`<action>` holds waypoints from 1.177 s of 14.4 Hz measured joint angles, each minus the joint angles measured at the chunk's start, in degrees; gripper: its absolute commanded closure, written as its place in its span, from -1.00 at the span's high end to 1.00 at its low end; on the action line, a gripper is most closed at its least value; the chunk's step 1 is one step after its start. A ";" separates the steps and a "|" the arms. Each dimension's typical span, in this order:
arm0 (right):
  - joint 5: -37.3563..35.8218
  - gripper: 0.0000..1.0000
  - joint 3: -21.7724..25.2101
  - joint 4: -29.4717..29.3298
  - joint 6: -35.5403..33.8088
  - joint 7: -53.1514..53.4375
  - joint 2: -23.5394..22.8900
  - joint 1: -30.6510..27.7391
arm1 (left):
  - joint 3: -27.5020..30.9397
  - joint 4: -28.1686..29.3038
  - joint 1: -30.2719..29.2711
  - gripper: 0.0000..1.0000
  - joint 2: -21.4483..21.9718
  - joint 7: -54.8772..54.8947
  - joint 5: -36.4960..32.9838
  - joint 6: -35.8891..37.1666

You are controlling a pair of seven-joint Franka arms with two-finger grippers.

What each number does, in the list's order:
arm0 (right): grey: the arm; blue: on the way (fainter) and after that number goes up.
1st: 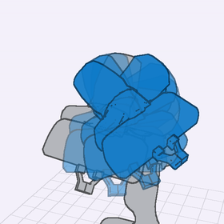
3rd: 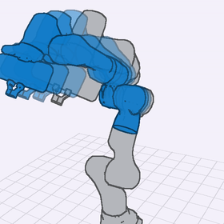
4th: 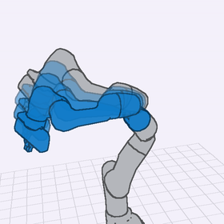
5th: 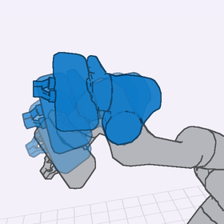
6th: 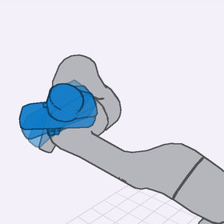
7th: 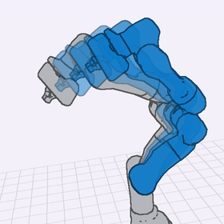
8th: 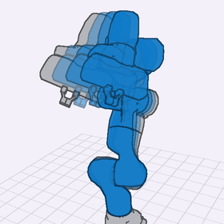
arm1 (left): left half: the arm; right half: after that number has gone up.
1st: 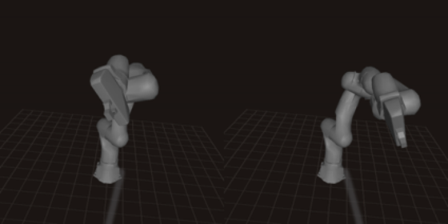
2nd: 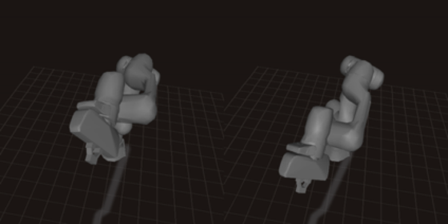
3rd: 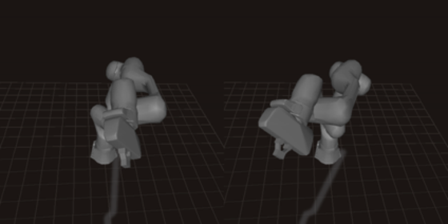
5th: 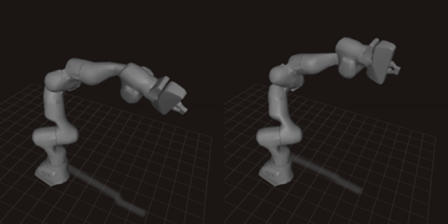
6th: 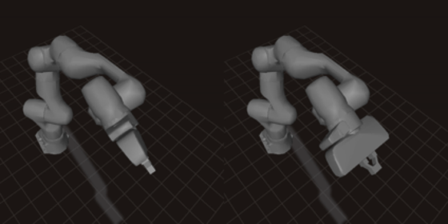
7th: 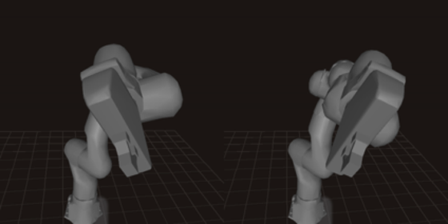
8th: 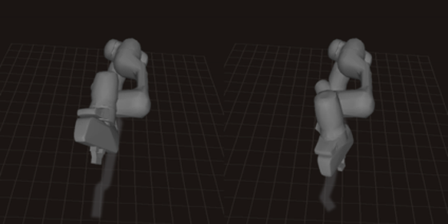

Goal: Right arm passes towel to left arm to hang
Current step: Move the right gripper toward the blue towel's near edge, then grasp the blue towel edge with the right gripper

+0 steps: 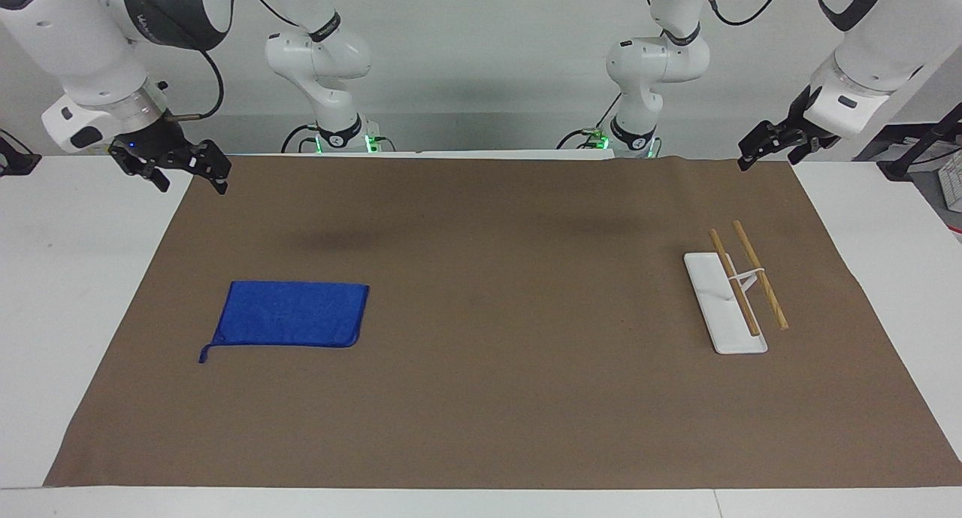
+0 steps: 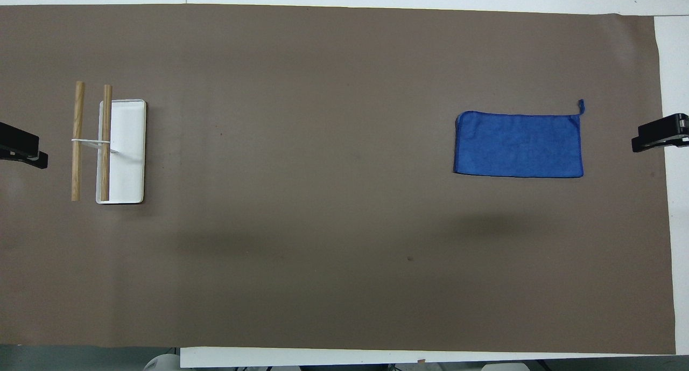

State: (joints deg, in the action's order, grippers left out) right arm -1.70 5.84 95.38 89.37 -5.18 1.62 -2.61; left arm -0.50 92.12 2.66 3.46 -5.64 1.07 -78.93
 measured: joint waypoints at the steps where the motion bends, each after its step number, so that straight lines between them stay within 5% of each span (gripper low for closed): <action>1: 0.00 1.00 0.00 0.00 0.00 0.00 0.00 0.00 | 0.00 0.00 0.00 1.00 0.00 0.00 0.00 0.00; 8: 0.03 1.00 -0.34 1.08 2.72 0.00 -0.21 0.14 | 0.00 0.00 0.00 1.00 0.00 0.00 0.00 0.00; 17: 1.81 1.00 -0.97 20.83 37.96 -0.59 -7.42 1.91 | 0.00 0.00 0.00 1.00 0.00 0.00 0.00 0.00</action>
State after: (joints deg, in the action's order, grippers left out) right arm 0.11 4.86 116.22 127.33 -5.77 -5.80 -0.70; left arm -0.50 92.12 2.66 3.46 -5.64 1.07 -78.93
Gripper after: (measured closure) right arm 0.000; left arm 0.000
